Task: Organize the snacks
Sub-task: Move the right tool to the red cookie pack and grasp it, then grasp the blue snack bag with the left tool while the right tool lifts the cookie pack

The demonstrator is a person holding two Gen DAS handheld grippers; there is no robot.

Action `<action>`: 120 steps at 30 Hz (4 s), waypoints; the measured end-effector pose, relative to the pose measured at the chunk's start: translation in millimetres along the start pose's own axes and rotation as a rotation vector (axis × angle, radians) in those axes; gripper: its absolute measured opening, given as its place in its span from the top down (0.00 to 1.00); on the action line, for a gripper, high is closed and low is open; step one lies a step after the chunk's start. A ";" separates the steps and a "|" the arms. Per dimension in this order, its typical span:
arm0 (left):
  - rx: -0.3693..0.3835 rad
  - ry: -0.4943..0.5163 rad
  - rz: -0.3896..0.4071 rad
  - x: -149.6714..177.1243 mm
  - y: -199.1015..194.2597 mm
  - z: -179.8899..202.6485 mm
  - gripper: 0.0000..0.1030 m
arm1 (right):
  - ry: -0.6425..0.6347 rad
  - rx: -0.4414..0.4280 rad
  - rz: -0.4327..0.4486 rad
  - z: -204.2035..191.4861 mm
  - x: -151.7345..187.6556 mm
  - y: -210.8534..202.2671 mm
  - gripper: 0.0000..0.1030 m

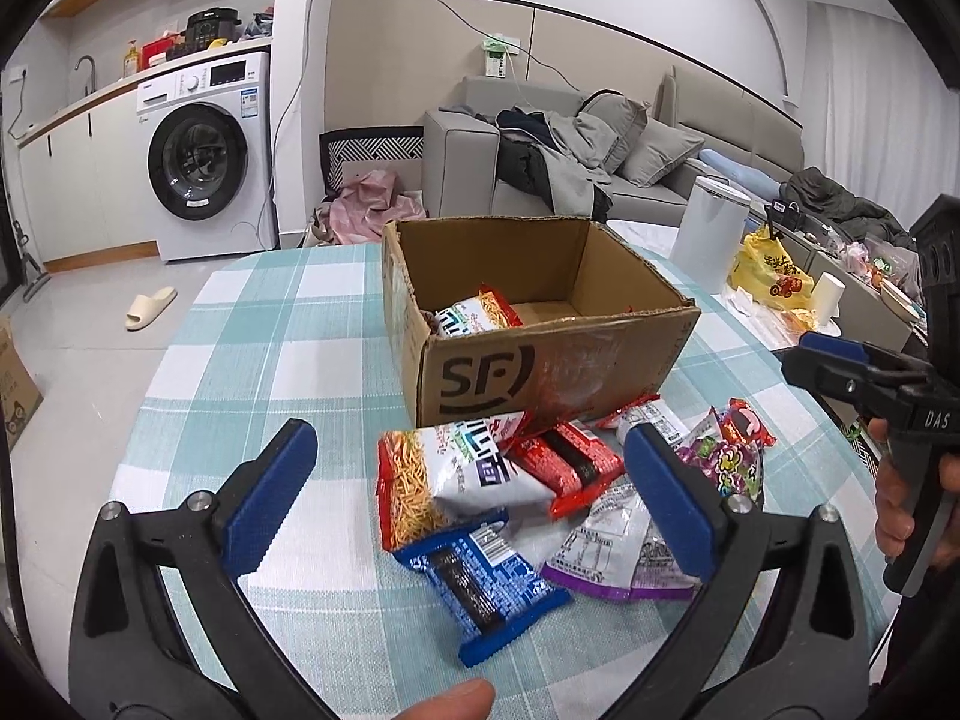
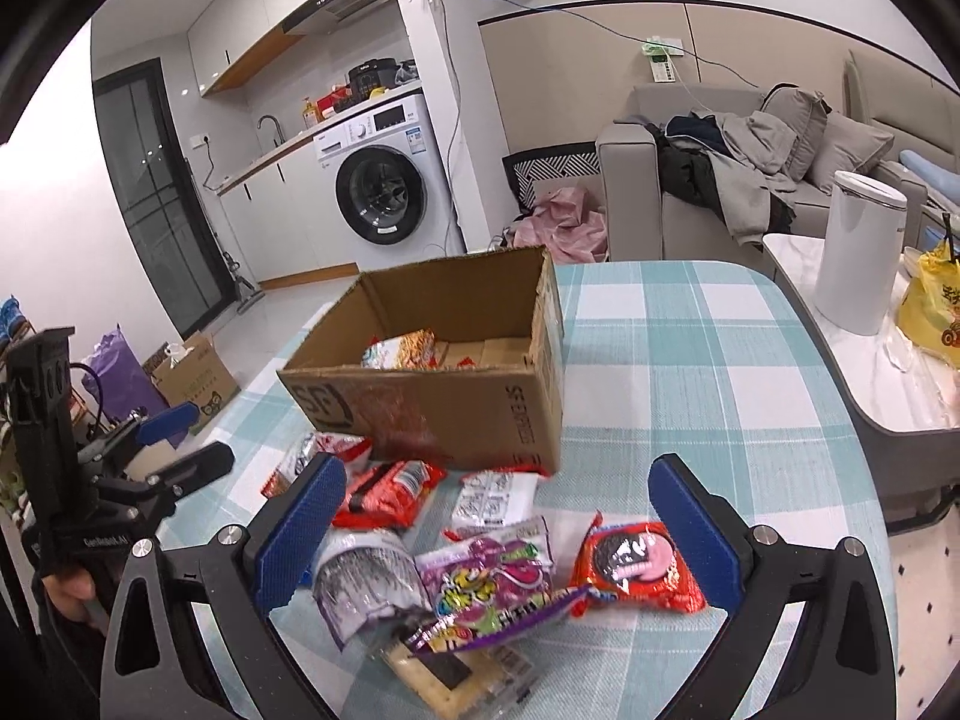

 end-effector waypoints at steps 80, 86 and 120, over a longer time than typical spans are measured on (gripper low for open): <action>-0.046 -0.008 -0.259 45.1 77.6 -14.9 0.01 | 0.118 0.138 -0.224 82.3 50.4 77.0 0.27; -0.043 -0.014 -0.277 47.9 81.4 -15.1 0.01 | 0.093 0.110 -0.197 75.9 48.7 73.9 0.53; -0.022 -0.029 -0.393 71.7 100.4 -28.1 0.12 | 0.064 0.032 -0.035 57.4 25.7 36.6 0.60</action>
Point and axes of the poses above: each gripper's, at about its wrist camera, not at the fingertips, and y roughly the way its jaws point, z to its right, x to its underside, the point moved 6 cm from there along y, roughly the way its jaws point, and after that the axes turned 9 degrees about -z, right-handed, at the moved point
